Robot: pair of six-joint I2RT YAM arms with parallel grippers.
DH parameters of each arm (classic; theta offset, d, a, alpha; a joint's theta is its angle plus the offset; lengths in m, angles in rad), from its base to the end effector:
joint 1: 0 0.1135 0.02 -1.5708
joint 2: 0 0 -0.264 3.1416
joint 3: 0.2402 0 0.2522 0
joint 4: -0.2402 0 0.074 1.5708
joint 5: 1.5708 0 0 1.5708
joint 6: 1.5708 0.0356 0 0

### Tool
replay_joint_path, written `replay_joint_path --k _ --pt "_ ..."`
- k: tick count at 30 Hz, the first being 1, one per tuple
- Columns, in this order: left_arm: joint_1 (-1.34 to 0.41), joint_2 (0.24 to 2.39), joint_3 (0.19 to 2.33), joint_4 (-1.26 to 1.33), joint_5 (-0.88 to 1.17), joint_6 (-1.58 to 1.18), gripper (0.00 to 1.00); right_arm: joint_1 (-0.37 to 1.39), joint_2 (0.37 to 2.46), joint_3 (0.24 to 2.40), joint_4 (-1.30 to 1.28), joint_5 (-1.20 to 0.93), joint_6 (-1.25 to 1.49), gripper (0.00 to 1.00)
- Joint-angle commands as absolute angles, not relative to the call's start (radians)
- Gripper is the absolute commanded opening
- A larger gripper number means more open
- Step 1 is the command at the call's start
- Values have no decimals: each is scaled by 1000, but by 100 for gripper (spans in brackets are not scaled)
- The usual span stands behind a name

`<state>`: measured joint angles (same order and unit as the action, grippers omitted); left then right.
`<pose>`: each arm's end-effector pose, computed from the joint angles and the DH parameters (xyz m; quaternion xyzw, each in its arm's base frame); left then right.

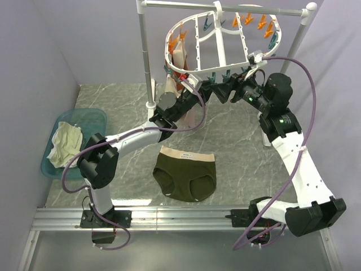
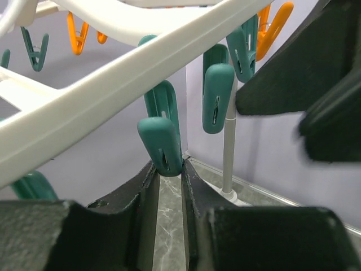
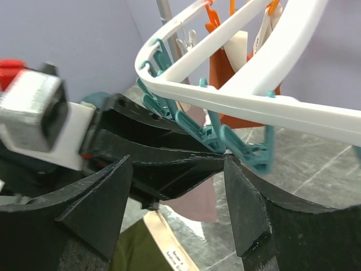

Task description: Clip the underwear to the hanger

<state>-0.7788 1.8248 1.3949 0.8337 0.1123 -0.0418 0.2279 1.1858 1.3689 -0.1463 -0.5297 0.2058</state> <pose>0.3065 -0.3081 0.3644 0.2418 0.4963 -0.3607 0.7517 0.2448 0.0752 0.4656 -0.1959 0.6677 0.3269 0.6395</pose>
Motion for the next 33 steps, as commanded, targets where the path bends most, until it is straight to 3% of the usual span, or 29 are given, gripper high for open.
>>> replay_joint_path --k 1,10,27,31,33 --pt "-776 1746 1393 833 143 -26 24 259 1209 1420 -133 -446 126 73" --pt "-776 1712 1362 824 158 -12 17 284 1250 1451 -121 -387 115 79" --pt "-776 1698 1359 772 210 14 12 307 1307 1479 -80 -388 95 78" --pt "-776 1694 1353 755 227 14 11 308 1307 1479 -74 -376 104 68" --pt "-776 1695 1353 744 236 8 15 307 1312 1482 -74 -377 107 52"
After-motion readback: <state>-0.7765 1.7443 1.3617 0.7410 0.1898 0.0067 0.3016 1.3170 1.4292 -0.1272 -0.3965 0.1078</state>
